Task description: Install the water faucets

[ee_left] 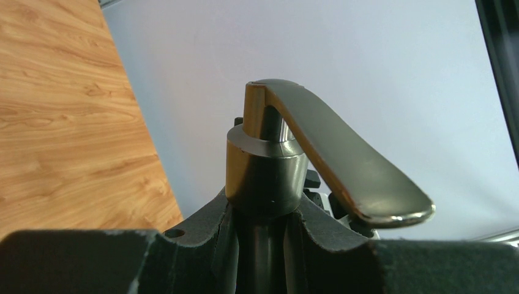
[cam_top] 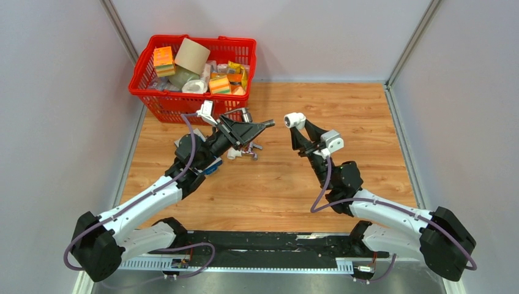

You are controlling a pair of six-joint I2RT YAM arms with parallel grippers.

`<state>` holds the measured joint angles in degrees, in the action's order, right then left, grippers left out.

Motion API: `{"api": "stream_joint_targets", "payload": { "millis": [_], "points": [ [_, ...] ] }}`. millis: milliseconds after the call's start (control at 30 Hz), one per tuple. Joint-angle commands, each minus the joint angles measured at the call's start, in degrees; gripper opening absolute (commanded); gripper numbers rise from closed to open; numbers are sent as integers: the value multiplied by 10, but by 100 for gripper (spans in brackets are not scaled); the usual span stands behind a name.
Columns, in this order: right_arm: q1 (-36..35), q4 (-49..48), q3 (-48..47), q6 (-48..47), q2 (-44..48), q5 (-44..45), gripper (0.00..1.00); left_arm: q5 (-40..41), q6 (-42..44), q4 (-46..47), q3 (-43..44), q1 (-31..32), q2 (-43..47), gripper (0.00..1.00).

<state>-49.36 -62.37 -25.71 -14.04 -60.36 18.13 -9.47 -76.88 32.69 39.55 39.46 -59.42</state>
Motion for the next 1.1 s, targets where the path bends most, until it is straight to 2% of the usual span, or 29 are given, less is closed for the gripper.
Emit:
{"api": "stream_joint_targets", "payload": {
  "millis": [0, 267, 600, 1067],
  "points": [
    [-20, -76, -6, -46, -21, 36, 0, 6, -37, 75, 9, 12, -13, 0],
    [-39, -115, 0, -106, -49, 98, 0, -15, -56, 97, 19, 18, -40, 0],
    [-49, -158, 18, -140, -64, 110, 0, -28, -56, 99, 45, 25, -63, 0],
    [-65, -166, 22, -151, -71, 105, 0, -22, -64, 112, 49, 29, -71, 0]
  ]
}}
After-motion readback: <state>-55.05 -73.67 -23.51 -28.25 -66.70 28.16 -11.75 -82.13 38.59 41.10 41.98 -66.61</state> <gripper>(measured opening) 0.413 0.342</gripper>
